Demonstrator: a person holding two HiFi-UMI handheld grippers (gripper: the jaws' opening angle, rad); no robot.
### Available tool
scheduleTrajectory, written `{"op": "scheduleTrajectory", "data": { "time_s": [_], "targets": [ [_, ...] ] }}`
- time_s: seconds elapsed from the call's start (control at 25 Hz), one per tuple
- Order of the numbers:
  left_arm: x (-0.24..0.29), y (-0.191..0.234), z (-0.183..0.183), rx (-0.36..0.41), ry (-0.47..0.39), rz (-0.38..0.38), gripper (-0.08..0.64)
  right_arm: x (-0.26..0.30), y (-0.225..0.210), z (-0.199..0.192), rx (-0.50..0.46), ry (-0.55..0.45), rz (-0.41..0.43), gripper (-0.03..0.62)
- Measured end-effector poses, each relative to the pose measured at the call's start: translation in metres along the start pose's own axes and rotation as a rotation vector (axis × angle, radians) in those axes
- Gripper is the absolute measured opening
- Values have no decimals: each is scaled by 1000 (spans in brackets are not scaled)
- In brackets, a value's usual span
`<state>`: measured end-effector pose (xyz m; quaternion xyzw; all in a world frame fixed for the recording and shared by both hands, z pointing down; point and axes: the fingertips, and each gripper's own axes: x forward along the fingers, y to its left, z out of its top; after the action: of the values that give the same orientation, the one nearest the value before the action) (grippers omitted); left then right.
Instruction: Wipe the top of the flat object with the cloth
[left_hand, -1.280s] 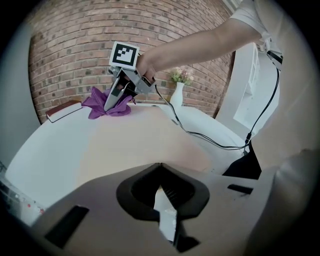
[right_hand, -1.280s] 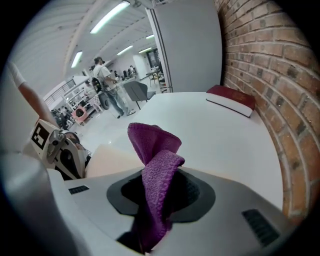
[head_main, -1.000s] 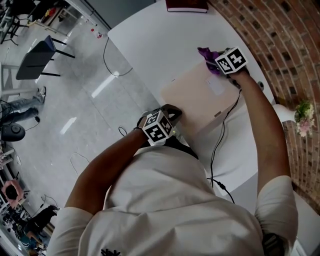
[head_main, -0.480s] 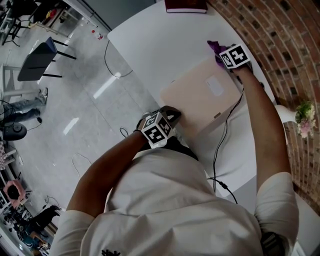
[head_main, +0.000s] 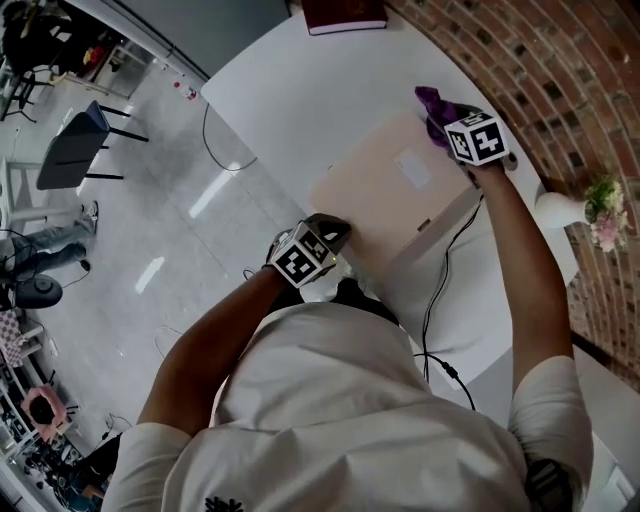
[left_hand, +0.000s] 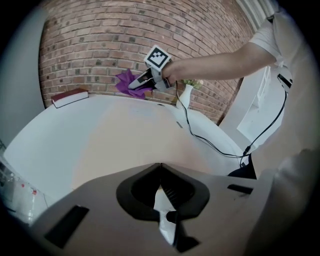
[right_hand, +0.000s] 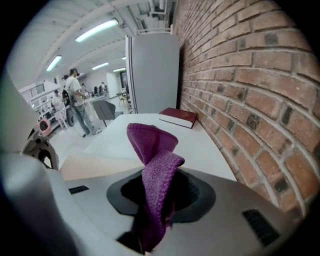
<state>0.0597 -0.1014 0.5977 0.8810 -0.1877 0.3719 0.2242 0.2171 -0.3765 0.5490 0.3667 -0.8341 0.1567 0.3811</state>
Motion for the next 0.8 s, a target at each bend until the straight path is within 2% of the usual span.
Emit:
{"op": "scheduleTrajectory", "data": {
  "time_s": [0.2, 0.36, 0.48, 0.64, 0.8],
  "targets": [
    [-6, -5, 15, -23, -23, -23, 25, -63, 35, -35, 100, -104, 23, 135],
    [-18, -6, 29, -48, -70, -18, 25, -108, 80, -82, 267, -194, 37, 135],
    [-28, -10, 43, -57, -109, -24, 25, -133, 123, -120, 349, -224, 48, 135],
    [-47, -12, 54, -8, -124, -46, 25, -156, 164, -142, 443, -266, 15, 135],
    [-63, -19, 62, 68, -121, -90, 25, -174, 200, -149, 441, -265, -19, 135]
  ]
}}
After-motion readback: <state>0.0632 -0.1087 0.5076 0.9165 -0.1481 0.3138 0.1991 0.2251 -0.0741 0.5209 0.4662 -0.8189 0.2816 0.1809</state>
